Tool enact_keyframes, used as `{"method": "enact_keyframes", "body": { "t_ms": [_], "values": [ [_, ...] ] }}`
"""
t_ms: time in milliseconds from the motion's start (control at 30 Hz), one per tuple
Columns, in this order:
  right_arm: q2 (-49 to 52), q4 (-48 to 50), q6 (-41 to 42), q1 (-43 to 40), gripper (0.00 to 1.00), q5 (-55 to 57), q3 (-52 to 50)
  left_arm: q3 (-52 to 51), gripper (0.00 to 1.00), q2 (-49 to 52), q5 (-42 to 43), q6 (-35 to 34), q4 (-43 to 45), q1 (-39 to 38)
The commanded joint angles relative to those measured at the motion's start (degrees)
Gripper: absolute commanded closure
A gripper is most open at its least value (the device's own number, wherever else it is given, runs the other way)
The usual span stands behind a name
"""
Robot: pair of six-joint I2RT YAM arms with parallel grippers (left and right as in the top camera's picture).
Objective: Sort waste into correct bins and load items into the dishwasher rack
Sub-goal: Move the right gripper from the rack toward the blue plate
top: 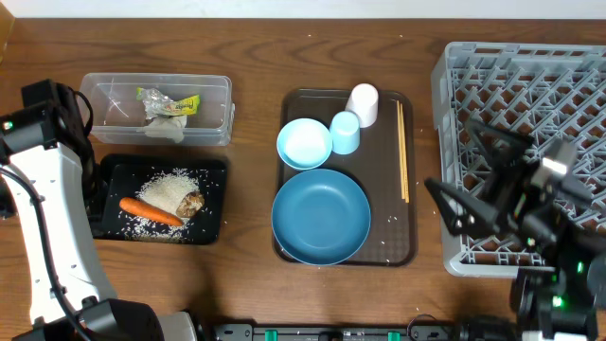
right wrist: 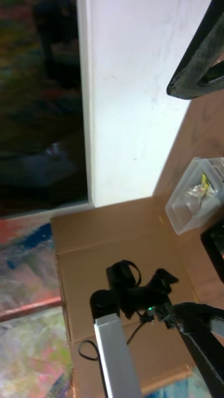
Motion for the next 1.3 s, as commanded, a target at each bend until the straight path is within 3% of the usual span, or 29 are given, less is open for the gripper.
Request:
{"method": "enact_keyframes", "body": {
  "t_ms": [0, 167, 300, 467, 667, 900, 1133, 1267],
  "values": [
    [3.56, 0.17, -1.01, 0.94, 0.01, -3.26, 3.43, -0.17, 0.02, 0.28, -0.31, -0.74, -0.35, 0.24],
    [6.91, -0.9, -3.26, 5.49, 0.01, -2.95, 4.0, -0.17, 0.02, 0.26, -0.31, -0.74, -0.35, 0.24],
    [8.17, -9.55, -10.51, 11.85, 0.01, 3.54, 4.0, -0.17, 0.02, 0.26, -0.31, -0.74, -0.35, 0.24],
    [9.05, -24.59, -22.99, 23.32, 0.01, 24.7, 4.96, -0.17, 0.02, 0.26, -0.31, -0.76, -0.35, 0.24],
    [14.84, -33.18, -28.63, 38.99, 0.01, 49.55, 7.54, -0.17, 0.02, 0.26, -0.31, -0.76, -0.35, 0.24],
    [27.78, -38.71, -28.59, 47.39, 0.01, 51.87, 15.93, -0.17, 0.02, 0.26, -0.31, -0.74, -0.35, 0.24],
    [38.99, -48.46, -28.61, 50.01, 0.01, 54.86, 25.53, -0.17, 0.02, 0.26, -0.31, -0.76, -0.35, 0.24],
    [42.99, -49.22, -28.26, 51.3, 0.01, 55.49, 26.6, -0.17, 0.02, 0.26, -0.31, -0.74, -0.35, 0.24]
  ]
}}
